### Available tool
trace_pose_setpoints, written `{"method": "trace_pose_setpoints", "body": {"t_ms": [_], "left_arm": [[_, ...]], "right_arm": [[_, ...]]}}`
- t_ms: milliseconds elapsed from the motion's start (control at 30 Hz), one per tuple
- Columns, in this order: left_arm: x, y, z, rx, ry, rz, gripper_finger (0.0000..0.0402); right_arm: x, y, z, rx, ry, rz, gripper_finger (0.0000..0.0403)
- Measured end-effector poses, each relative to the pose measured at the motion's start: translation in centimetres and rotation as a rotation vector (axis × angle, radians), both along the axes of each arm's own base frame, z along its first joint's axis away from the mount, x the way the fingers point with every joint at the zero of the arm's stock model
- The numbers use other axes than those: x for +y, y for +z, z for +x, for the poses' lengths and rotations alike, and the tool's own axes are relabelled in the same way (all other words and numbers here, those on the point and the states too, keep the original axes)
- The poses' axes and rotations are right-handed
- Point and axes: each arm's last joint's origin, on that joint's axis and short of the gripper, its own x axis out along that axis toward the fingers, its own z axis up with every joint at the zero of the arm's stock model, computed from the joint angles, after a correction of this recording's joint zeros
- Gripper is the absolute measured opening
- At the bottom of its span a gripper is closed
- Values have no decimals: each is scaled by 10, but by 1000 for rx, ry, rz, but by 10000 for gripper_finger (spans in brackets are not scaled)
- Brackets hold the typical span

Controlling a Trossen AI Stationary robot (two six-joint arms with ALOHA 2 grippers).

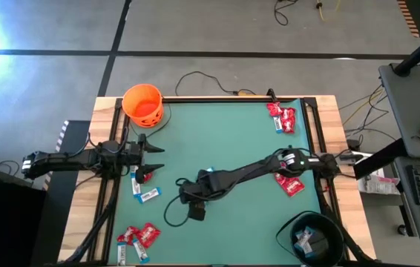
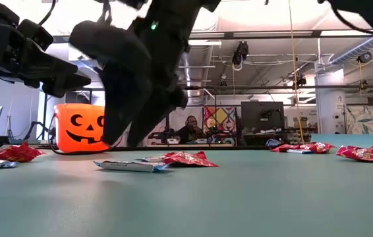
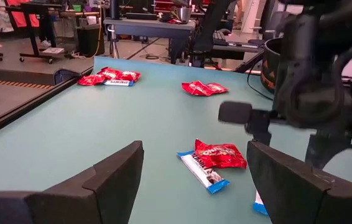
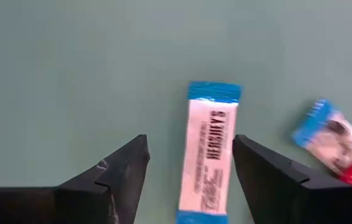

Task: Sort candy by brand, put in halloween buckets
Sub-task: Put the white chocolate into the black bucket

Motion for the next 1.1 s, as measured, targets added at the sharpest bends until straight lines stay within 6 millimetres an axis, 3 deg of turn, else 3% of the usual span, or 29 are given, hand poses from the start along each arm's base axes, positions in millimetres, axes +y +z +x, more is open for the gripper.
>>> {"method": "trace_pose_setpoints", "body": {"t_ms": [300, 667, 900, 1100], "left_arm": [[0, 0, 0, 0, 0, 0, 272], [0, 0, 0, 0, 0, 0, 272], [0, 0, 0, 0, 0, 0, 272], [0, 0, 0, 0, 0, 0, 272]], "right_arm": [[-11, -23, 7, 40, -19, -21, 188], [-12, -34, 1, 120, -53, -25, 155], [1, -37, -10, 200, -38, -78, 111], [17, -29, -20, 223, -47, -74, 114]]}}
